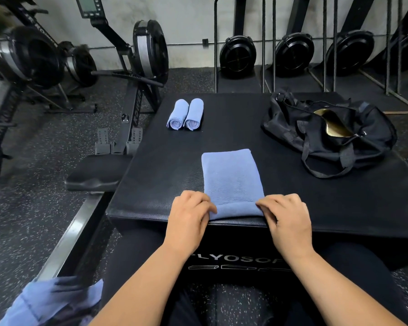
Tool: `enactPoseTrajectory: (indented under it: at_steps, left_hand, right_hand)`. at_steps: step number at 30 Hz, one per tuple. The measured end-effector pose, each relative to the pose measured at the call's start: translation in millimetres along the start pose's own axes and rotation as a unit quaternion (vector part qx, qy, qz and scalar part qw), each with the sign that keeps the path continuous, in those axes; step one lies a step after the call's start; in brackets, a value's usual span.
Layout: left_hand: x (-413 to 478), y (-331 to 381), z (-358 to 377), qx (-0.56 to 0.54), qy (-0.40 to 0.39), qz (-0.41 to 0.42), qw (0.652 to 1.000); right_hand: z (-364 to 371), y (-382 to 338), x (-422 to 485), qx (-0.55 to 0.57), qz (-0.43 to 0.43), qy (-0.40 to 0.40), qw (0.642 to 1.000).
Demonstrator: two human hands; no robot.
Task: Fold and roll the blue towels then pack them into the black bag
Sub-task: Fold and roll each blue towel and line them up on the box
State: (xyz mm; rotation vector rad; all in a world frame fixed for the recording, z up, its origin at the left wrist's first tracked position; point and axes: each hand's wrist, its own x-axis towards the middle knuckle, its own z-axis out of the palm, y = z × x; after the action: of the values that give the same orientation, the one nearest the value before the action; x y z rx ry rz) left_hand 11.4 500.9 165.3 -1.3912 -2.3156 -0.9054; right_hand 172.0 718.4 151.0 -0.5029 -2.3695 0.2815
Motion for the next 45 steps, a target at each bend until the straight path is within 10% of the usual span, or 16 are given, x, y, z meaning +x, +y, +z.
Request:
enactPoseTrajectory:
  at_steps: [21, 29, 33, 45]
  left_hand:
    - [-4, -2, -8, -0.185, -0.036, -0.222, 0.957]
    - [-2, 4, -6, -0.115, -0.008, -0.197, 0.974]
    - [1, 2, -6, -0.067, 0.013, -0.133, 0.989]
    - [-7, 0, -2, 0.018, -0.062, -0.057, 0.996]
  right_hand:
    - [-8, 4, -1, 0.077, 0.097, -0.051, 0.991]
    - [-5, 2, 1, 0.076, 0.128, -0.025, 0.989]
    - [-3, -1, 5, 0.027, -0.009, 0.027, 0.999]
    - [-5, 4, -7, 0.003, -0.018, -0.077, 0.997]
